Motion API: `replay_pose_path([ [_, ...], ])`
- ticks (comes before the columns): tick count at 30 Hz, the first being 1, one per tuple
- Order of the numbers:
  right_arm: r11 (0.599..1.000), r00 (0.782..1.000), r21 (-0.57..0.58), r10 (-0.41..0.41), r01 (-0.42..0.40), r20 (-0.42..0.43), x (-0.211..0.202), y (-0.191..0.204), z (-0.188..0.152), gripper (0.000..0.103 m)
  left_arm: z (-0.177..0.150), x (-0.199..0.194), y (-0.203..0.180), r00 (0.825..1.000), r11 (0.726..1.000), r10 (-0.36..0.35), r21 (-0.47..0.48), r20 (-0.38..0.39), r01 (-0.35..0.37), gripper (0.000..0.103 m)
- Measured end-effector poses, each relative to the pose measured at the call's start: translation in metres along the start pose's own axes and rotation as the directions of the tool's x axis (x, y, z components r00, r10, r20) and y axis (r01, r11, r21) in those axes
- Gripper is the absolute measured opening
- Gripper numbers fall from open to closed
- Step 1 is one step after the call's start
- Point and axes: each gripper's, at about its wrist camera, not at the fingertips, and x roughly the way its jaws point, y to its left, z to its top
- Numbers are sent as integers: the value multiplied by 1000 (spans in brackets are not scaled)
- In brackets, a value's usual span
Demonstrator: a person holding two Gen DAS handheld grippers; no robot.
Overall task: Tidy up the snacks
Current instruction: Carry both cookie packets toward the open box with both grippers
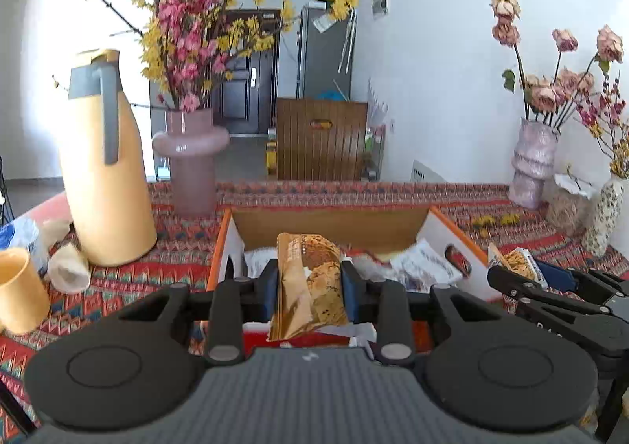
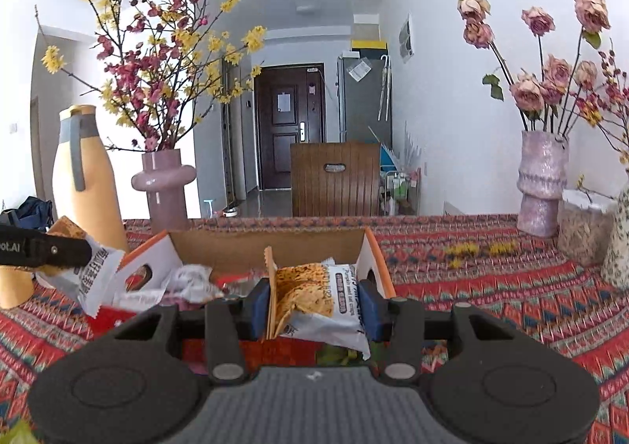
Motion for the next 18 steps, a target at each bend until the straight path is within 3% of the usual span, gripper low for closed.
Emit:
replay_pose_path([
  [10, 1000, 1000, -23, -10, 10, -3, 58, 13, 32, 46, 21, 44, 5, 997, 1000, 30, 3, 66, -31, 33],
  [18, 1000, 999, 6, -28, 28, -38, 93, 15, 23, 46, 6, 82, 10, 997, 999, 53, 6, 62, -54, 33],
])
